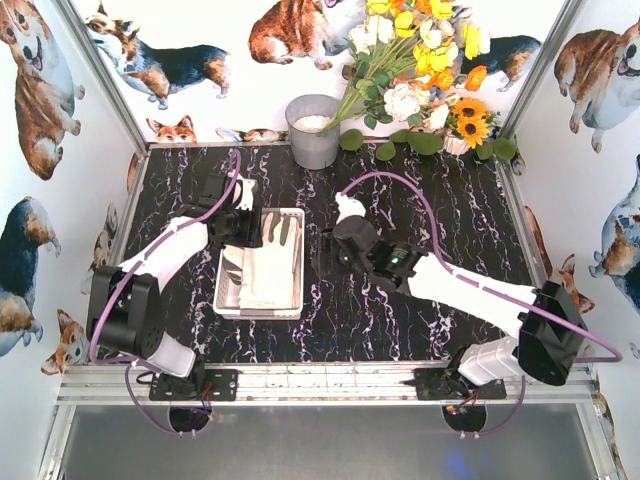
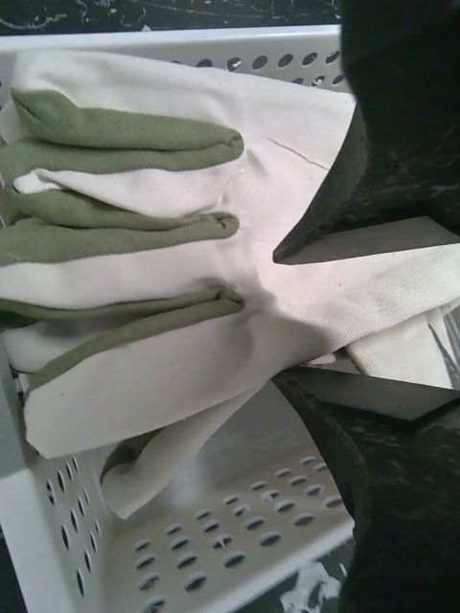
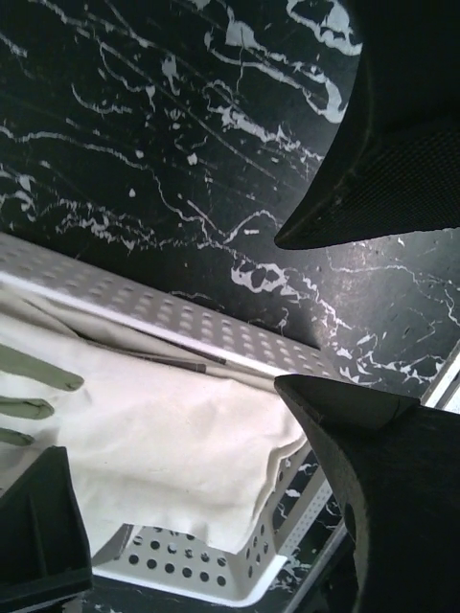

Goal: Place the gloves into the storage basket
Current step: Place the glove in the bin, then reset both arms

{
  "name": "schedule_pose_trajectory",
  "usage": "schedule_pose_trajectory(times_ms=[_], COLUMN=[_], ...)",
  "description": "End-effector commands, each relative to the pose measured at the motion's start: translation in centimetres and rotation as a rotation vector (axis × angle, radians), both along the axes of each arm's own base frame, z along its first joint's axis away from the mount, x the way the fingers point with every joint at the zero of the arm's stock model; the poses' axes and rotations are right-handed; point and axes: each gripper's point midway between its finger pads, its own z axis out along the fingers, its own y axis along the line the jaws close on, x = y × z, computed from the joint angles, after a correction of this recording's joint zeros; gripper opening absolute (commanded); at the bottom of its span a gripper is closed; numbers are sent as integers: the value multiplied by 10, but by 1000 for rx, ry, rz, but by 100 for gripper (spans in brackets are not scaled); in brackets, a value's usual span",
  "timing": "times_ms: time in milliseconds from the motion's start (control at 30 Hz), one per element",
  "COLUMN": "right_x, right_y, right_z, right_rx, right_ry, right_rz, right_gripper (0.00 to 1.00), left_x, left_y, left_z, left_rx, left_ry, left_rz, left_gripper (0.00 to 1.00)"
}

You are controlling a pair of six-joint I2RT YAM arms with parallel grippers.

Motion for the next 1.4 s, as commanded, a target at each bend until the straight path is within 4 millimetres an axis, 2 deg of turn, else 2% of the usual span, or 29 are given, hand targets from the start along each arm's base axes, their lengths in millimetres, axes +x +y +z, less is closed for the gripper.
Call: schedule_pose_trajectory(times_ms=[0, 133, 233, 300, 367, 400, 467, 567, 700, 800, 867, 900, 1033, 1067, 1167, 1233, 1367], right_x=[7, 7, 9, 10, 10, 9, 8, 5, 8, 23, 39, 48, 78, 81, 85, 81, 74], right_y=[-19, -32, -39, -42, -44, -45, -46, -50, -56, -62, -79, -95, -172, -195, -255, -286, -310], right_z=[10, 8, 9, 12, 18, 24, 38, 64, 98, 98, 85, 76, 50, 51, 41, 34, 21], right_rx=[18, 17, 16, 15, 14, 15, 20, 30, 28, 40, 44, 42, 67, 69, 3, -82, -236], right_ry=[-35, -34, -36, -42, -48, -54, -66, -102, -178, -175, -137, -117, -85, -116, -187, -232, -365], right_rz=[-62, -91, -105, -111, -115, -113, -100, -83, -65, -83, -145, -201, -412, -458, -573, -639, -642], right_gripper=[56, 56, 56, 56, 62, 69, 74, 80, 88, 91, 91, 91, 93, 93, 95, 96, 97], left_x=[3, 0, 2, 3, 5, 5, 6, 6, 9, 24, 37, 44, 61, 61, 52, 42, 19], left_y=[-17, -22, -17, -11, -8, -7, -9, -12, -14, -7, 9, 22, 95, 114, 167, 193, 219], left_z=[-4, -5, -7, -7, 1, 14, 37, 76, 114, 130, 134, 135, 144, 146, 136, 126, 93], left_rx=[-88, -114, -85, -59, -35, -27, -11, -10, 5, -13, -56, -67, -87, -85, -28, 44, 112], left_ry=[7, 0, -2, -16, -58, -107, -187, -272, -324, -381, -401, -412, -513, -548, -613, -653, -727], left_rz=[-73, -102, -85, -62, -53, -57, -71, -93, -107, -52, 16, 71, 344, 419, 628, 756, 915], left_gripper=[39, 38, 38, 41, 48, 53, 64, 75, 83, 87, 88, 88, 86, 87, 89, 91, 92])
